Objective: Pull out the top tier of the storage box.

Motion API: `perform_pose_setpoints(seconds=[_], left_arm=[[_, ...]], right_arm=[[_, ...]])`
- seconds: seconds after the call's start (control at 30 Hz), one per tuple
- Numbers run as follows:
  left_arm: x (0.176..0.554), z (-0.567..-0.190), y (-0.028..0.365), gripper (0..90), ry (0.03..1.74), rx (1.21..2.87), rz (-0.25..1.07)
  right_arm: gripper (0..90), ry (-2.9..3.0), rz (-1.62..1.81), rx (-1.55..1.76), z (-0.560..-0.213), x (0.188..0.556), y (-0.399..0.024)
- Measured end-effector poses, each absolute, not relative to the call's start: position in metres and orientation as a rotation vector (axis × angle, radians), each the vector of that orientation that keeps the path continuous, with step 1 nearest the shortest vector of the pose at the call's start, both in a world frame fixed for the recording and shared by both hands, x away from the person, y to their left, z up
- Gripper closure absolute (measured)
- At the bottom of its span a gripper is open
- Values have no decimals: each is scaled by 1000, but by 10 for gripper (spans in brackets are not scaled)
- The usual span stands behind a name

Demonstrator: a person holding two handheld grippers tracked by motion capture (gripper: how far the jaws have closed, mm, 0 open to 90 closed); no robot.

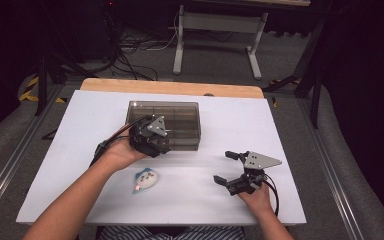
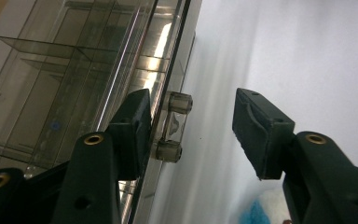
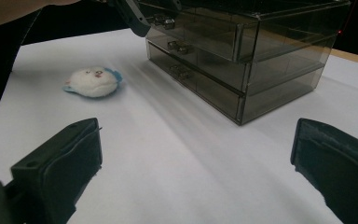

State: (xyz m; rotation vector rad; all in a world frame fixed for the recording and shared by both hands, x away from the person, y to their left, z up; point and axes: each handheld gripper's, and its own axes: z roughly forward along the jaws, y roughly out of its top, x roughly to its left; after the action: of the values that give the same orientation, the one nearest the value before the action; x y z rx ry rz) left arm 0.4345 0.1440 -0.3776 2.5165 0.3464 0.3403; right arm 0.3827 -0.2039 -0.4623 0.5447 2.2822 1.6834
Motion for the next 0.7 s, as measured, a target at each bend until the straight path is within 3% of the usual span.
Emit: perform_pose_setpoints(seconds=[0.53, 0.7], left_arm=[[434, -381, 137, 662, 387, 2553, 452], [434, -381, 137, 665, 387, 2558, 444]], right_arm=[[24, 2288, 1681, 541, -462, 383, -204], [24, 2287, 1683, 539, -462, 383, -204]])
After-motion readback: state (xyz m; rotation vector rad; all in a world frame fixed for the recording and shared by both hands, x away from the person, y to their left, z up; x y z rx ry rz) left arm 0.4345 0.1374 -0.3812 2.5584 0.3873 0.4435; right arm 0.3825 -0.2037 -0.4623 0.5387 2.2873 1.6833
